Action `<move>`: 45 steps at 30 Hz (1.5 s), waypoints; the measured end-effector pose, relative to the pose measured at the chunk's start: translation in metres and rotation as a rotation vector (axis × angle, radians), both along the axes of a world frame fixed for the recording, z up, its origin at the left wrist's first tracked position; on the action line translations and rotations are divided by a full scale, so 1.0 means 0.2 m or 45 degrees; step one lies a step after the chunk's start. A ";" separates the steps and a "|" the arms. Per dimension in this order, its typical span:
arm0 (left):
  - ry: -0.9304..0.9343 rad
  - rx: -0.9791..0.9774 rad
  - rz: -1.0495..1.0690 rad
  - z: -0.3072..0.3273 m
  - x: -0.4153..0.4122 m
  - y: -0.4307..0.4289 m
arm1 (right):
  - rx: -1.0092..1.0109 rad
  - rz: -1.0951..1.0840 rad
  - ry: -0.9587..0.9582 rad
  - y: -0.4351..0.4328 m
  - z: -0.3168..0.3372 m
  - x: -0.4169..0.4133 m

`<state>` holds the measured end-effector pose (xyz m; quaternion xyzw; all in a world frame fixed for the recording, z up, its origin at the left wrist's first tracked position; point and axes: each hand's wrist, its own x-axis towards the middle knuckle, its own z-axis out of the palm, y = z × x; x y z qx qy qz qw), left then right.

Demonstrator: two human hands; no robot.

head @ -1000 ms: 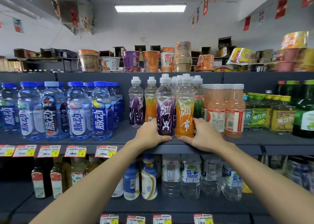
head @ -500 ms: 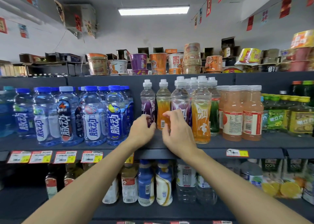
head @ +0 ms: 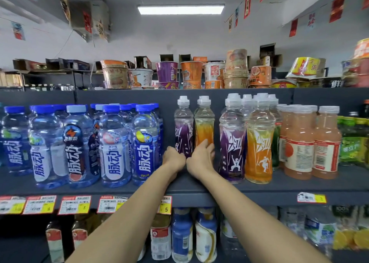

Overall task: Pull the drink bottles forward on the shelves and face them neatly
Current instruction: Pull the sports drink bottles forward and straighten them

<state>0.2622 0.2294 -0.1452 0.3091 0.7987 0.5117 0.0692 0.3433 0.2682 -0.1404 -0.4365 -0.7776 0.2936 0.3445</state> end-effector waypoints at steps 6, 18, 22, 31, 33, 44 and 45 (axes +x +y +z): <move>-0.054 0.022 -0.015 0.01 -0.04 0.06 | 0.069 -0.214 0.005 0.05 -0.01 -0.06; -0.082 0.042 -0.020 0.00 -0.03 0.06 | -0.019 -0.141 -0.065 0.04 -0.01 -0.05; -0.120 0.054 -0.035 0.00 0.00 0.04 | 0.024 -0.066 -0.124 0.01 -0.03 -0.01; -0.113 0.085 0.059 0.00 0.04 0.01 | -0.004 -0.018 -0.057 0.04 -0.03 0.02; -0.110 0.095 0.030 0.01 0.05 0.02 | -0.052 -0.003 -0.042 0.05 -0.03 0.01; -0.079 0.102 0.030 0.01 0.04 0.02 | 0.105 -0.169 -0.148 0.01 -0.04 -0.01; -0.083 0.096 0.031 0.01 0.04 0.01 | 0.126 -0.180 -0.166 0.00 -0.04 -0.01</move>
